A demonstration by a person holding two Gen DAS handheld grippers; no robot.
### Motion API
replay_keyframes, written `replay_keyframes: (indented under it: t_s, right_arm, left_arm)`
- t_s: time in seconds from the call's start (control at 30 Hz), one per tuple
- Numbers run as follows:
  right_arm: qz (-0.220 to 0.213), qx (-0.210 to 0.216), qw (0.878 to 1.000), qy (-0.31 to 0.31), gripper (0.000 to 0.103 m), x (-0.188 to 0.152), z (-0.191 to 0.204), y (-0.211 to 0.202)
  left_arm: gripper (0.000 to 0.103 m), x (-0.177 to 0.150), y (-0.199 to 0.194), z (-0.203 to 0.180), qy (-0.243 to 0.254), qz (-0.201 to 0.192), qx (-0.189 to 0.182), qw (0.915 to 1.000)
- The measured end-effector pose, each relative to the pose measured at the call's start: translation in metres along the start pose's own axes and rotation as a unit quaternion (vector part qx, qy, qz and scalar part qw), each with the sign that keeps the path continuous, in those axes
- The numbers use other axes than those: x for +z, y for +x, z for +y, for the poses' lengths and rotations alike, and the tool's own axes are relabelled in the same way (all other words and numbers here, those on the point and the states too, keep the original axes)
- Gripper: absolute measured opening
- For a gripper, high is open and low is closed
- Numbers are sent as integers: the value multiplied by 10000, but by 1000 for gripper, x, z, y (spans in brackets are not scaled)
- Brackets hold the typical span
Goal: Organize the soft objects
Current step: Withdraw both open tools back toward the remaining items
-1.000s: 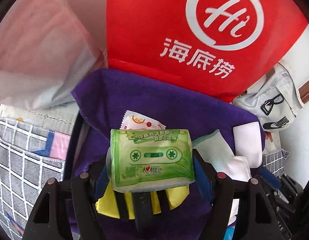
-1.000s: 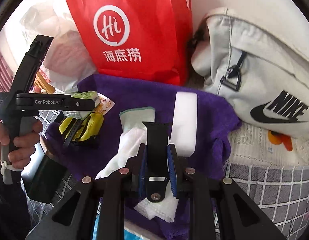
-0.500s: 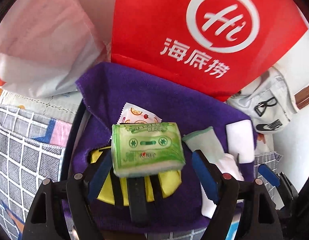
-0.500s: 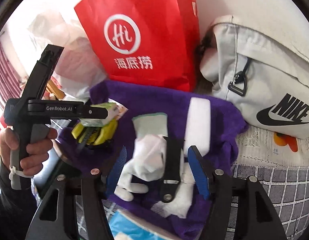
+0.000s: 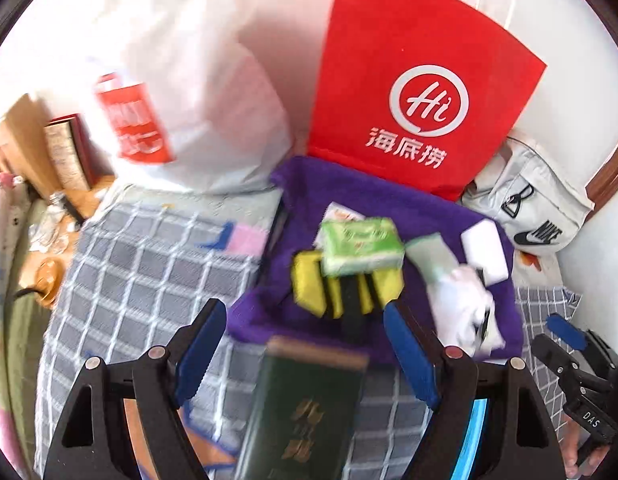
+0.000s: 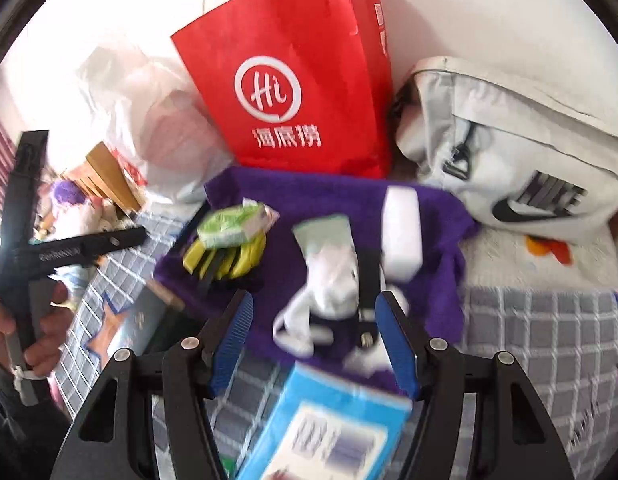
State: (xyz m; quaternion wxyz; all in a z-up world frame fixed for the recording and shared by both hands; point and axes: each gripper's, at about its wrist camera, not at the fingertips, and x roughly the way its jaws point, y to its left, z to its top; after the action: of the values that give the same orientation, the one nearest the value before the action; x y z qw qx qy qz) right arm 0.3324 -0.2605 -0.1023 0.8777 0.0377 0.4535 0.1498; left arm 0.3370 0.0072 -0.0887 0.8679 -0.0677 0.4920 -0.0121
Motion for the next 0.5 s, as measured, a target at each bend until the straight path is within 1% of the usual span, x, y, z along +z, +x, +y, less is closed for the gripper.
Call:
replay_keyframes:
  t_s: [0.07,0.1,0.2,0.27,0.4,0.5]
  right_arm:
    - [-39,-274,9995,-179,63,-17,12,-14]
    - [-48,-283,9994,-205,63,-25,15,-19]
    - [-48,-158,9997,-188,63,-55,30,-38]
    - [-76,-125,9997,-205,63,-73,40,-48]
    - [-16,25,9998,-210,63,-111,57,-61]
    - [68,99,9998,-151,63,-135,70,-66]
  left_arm:
    - [80,-15,-14,7,-18,-30,-32,10000]
    - [80,-23,-22,9,20,-43,-60,10000]
    - [80,-43,-41,16,81,-83,-69,9999]
    - [80,-58,-53,18,26,-140,-23,9999]
    - [80,-83,-71,25,11,-174,-144,9997]
    - [80,-101,-80,30,-23,-181,-319,9993]
